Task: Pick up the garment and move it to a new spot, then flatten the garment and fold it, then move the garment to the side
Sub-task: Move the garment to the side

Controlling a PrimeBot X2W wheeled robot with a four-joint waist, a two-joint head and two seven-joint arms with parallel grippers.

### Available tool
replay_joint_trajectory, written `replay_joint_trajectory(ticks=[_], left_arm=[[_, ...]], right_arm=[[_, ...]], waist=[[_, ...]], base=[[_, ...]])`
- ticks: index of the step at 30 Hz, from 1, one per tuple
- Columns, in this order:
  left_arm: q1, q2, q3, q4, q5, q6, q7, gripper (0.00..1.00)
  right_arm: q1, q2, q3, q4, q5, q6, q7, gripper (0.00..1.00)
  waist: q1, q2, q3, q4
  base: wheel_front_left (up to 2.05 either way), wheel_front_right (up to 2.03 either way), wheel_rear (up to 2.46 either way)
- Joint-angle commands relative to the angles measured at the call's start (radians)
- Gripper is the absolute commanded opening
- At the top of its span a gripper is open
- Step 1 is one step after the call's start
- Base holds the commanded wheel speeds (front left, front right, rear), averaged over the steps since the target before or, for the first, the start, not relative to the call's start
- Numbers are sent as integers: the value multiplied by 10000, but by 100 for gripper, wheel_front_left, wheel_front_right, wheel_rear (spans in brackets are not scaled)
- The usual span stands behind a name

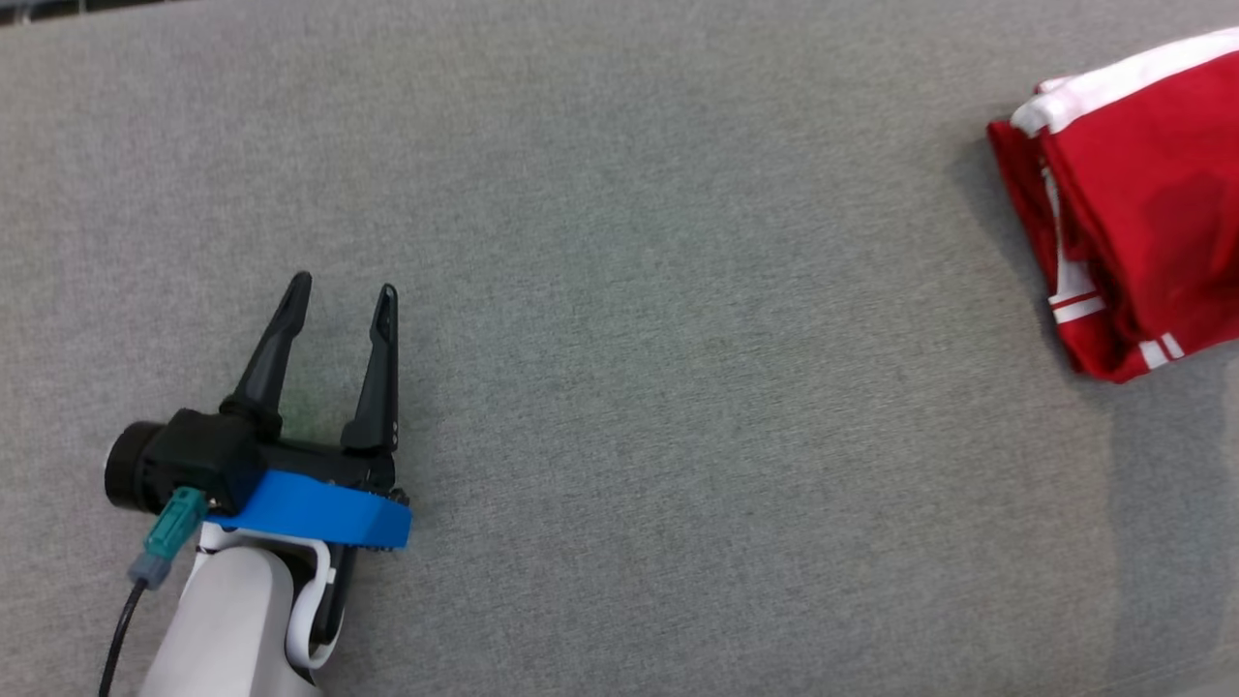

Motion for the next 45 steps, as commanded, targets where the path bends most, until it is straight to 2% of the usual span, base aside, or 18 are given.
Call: replay_joint_trajectory(ticks=[1,4,5,6,12,19,24,28,29,36,41,45], left_arm=[[-231,103,-38,-95,34,-15,48,100],[-395,218,-41,-268,71,-15,158,100],[-406,258,-40,-317,82,-9,175,100],[-416,309,-33,-337,93,4,203,100],[-276,348,8,-235,0,110,185,100],[208,-23,-84,303,-317,120,-26,100],[835,-247,52,647,-579,141,-115,100],[1361,-389,324,779,-808,201,-167,100],[1361,-389,324,779,-808,201,-167,100],[2120,-539,707,776,-925,249,-180,100],[2558,-631,943,811,-869,234,-182,100],[2802,-714,1056,894,-851,183,-183,100]], right_arm=[[37,21,-172,173,-138,-2,-336,0],[264,290,-724,939,-374,-2,-858,0],[263,415,-949,1199,-478,-2,-999,27],[282,557,-1166,1493,-585,-2,-1076,100],[495,1549,-2192,2389,-1264,-2,-1843,100],[1456,2713,-3200,2102,-1309,-2,-2760,100],[2878,3427,-3485,833,-1078,-2,-3092,100],[4310,4107,-3750,-738,-965,-2,-3617,100],[4310,4107,-3750,-738,-965,-2,-3617,100],[6846,5657,-4604,-3012,-1307,-2,-4274,100],[8068,6678,-5162,-3652,-1807,-2,-4454,100],[8491,7089,-5350,-3786,-2195,0,-4448,100]], waist=[[-1,0,303,220],[-1,0,603,305],[-1,0,673,326],[-1,0,716,336],[-1,0,390,334],[-1,0,-1062,551],[-1,0,-2362,683],[-1,0,-3238,851],[-1,0,-3238,851],[-1,0,-4113,1328],[-1,0,-4493,1602],[-1,0,-4646,1723]], base=[[0,0,0],[0,0,0],[0,0,0],[0,0,0],[0,0,0],[0,0,0],[0,0,0],[0,0,0],[0,0,0],[0,0,0],[0,0,0],[0,0,0]])
